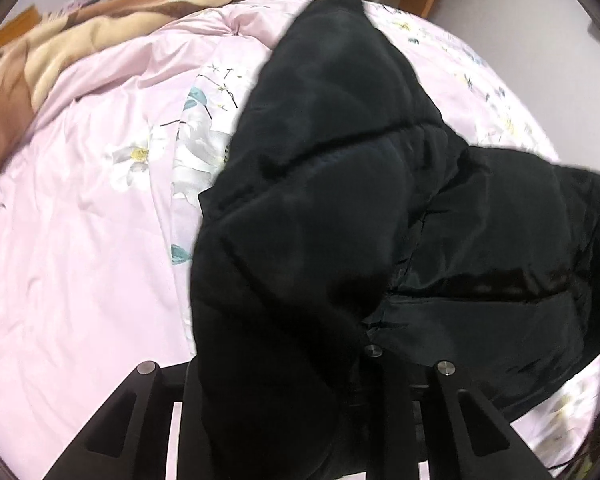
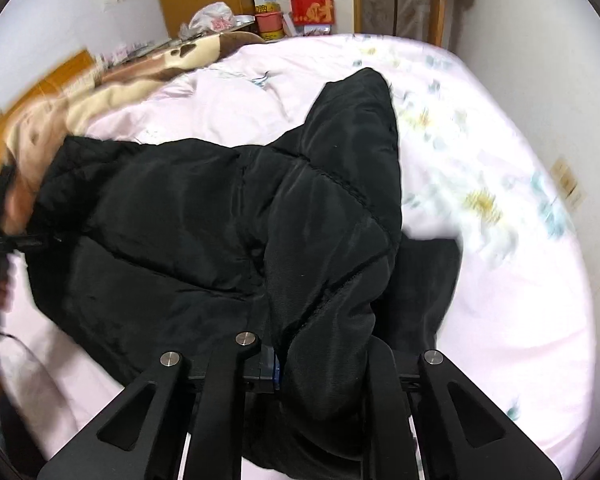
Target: Fold large clothes
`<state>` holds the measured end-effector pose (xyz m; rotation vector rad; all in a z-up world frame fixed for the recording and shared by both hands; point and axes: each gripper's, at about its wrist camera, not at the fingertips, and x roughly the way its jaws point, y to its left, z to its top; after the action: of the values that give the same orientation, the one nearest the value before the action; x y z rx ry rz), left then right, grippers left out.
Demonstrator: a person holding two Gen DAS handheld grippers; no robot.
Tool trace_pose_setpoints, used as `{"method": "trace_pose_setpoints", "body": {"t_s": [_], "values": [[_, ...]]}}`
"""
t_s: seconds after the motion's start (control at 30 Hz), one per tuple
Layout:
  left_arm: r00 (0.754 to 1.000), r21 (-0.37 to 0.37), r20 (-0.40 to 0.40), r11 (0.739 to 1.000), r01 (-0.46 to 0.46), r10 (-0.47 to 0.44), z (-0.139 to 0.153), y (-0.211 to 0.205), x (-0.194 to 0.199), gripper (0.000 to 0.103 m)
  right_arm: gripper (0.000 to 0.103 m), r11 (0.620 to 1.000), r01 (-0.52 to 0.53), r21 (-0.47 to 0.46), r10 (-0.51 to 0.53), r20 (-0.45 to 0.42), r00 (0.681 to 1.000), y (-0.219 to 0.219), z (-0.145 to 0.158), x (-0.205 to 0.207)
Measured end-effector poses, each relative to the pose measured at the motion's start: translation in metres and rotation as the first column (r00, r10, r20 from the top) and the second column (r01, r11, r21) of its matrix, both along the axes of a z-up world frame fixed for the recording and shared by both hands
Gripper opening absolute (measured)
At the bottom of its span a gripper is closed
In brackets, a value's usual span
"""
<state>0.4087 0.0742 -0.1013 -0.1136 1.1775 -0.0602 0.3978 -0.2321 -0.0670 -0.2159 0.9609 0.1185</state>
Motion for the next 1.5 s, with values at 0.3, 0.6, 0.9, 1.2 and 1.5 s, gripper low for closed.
{"method": "trace_pose_setpoints", "body": {"t_s": [0.3, 0.6, 0.9, 1.2, 1.5], "values": [[1.0, 0.065, -0.014, 0.998, 0.005, -0.004, 0.002, -0.014, -0.001, 0.032, 0.023, 0.969, 0.085, -0.233, -0.075, 0.053, 0.996, 0.022, -0.027, 0.001], [0.999, 0.07, -0.049, 0.997, 0.027, -0.023, -0.02, -0.02, 0.034, 0.04, 0.076, 0.908, 0.345, 0.238, -0.287, -0.245, 0.926, -0.092, -0.053, 0.036], [0.995, 0.028, -0.089, 0.998, 0.048, -0.045, -0.038, -0.024, 0.051, 0.045, 0.099, 0.802, 0.408, 0.436, -0.235, -0.398, 0.887, -0.123, -0.096, 0.054], [0.997, 0.008, -0.071, 0.999, 0.037, -0.037, -0.034, -0.014, 0.036, 0.04, 0.046, 0.834, 0.302, 0.462, -0.144, -0.346, 0.927, -0.103, -0.079, 0.045], [1.0, -0.05, 0.008, 0.999, 0.012, -0.011, 0.005, 0.006, 0.008, 0.023, 0.022, 0.929, 0.2, 0.313, -0.147, -0.184, 0.972, -0.065, -0.027, 0.027]]}}
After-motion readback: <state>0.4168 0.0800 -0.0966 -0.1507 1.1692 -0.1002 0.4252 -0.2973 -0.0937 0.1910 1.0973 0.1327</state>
